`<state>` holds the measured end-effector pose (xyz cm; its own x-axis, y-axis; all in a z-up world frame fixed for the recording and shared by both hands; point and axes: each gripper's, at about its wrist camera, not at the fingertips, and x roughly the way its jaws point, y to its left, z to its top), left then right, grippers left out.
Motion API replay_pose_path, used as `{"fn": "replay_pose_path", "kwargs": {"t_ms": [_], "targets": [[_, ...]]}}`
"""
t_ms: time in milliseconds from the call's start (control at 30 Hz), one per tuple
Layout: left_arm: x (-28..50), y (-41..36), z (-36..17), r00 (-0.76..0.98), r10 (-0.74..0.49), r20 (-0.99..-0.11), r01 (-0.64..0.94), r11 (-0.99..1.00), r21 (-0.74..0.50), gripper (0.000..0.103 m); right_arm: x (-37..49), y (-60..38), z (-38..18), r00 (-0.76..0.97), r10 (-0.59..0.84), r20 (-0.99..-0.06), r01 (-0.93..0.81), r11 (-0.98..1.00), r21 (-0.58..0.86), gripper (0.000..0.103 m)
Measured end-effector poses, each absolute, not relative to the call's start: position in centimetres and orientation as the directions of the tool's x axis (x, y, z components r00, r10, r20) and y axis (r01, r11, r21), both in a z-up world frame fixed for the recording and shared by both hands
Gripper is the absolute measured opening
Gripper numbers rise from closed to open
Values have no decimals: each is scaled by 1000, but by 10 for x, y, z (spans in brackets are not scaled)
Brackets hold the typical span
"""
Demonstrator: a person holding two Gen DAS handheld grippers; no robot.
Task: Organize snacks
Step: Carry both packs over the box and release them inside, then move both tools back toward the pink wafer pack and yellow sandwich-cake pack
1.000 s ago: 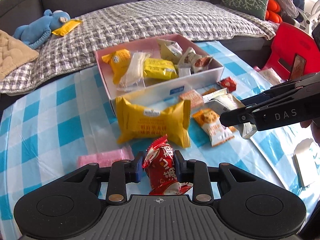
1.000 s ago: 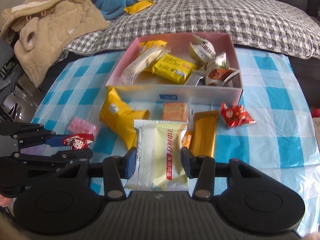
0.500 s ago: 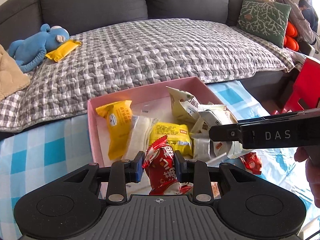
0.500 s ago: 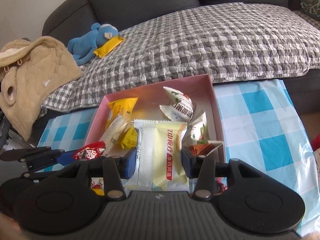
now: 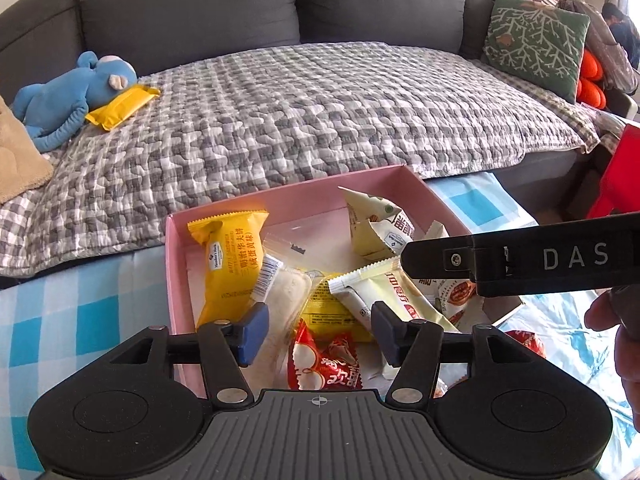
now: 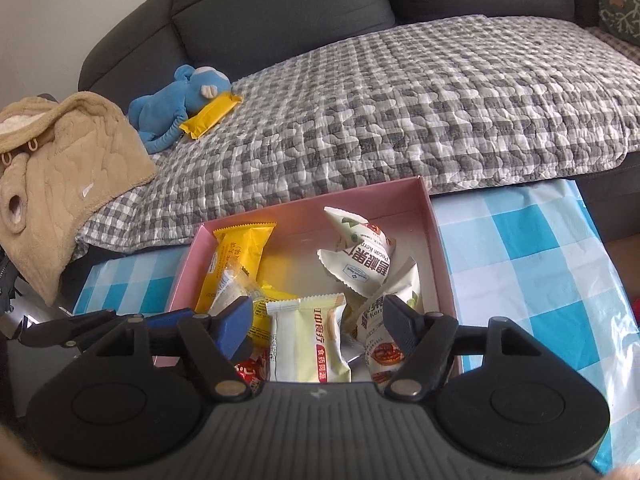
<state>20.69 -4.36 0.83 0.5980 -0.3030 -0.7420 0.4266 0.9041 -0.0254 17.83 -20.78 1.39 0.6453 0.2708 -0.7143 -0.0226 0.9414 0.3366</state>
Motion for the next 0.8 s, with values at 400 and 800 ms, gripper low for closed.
{"fn": "replay_pose_path", "kwargs": {"t_ms": [400,800], "targets": [[173,-35,16,576,-312,-755,429,902,-45,69,150,-209,22,633,251,-733,-12,949,314,77],[128,-8,24,572,-295,-766,397,916,-56,84,110,-199,31,614,243,-751,-24,957,290,86]]}}
